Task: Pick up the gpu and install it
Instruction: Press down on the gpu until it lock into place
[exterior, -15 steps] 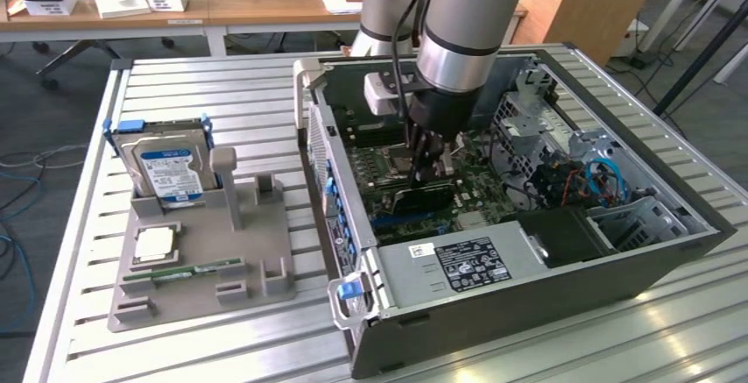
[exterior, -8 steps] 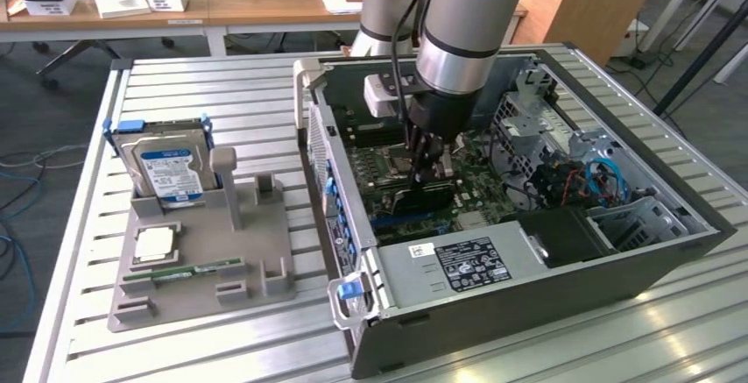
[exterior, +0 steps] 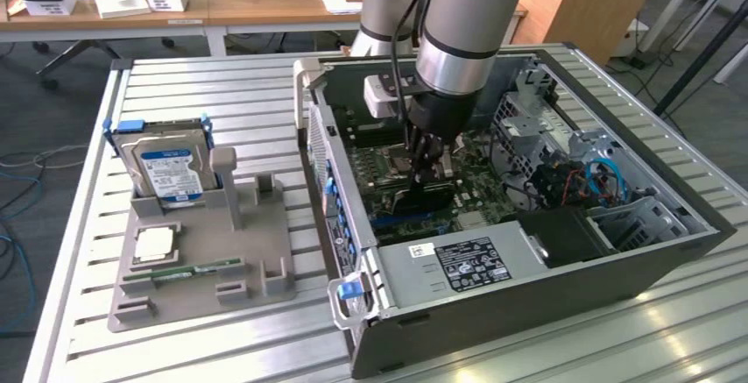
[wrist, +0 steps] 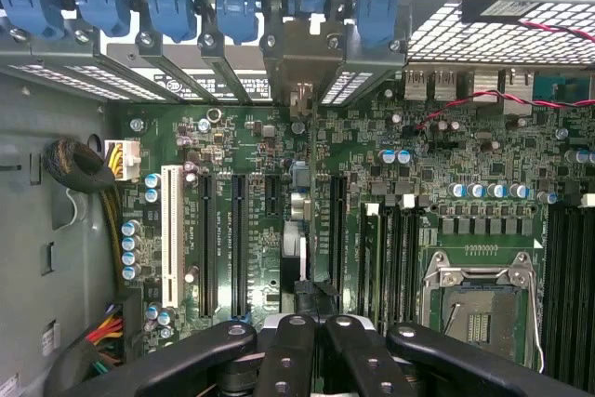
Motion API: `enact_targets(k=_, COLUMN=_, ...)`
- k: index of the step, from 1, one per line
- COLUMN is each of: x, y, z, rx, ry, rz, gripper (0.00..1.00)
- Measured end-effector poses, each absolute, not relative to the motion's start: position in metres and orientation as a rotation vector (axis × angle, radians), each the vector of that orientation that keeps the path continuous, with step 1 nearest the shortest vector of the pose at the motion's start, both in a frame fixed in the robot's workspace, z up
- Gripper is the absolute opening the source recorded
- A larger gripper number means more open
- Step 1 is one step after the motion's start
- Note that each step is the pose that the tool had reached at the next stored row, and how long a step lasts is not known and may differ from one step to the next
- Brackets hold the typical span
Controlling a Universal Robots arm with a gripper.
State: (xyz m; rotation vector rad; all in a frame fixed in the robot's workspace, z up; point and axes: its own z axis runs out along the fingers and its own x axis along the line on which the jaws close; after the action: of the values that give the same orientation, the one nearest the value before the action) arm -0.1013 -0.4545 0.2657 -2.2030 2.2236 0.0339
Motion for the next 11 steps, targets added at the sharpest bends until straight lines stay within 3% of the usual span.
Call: enact_targets(k=11, x=-0.1022, y=-0.4557, z=0.2654, rx=-2.202, ry=2.223, rz=0.035, gripper=0.1)
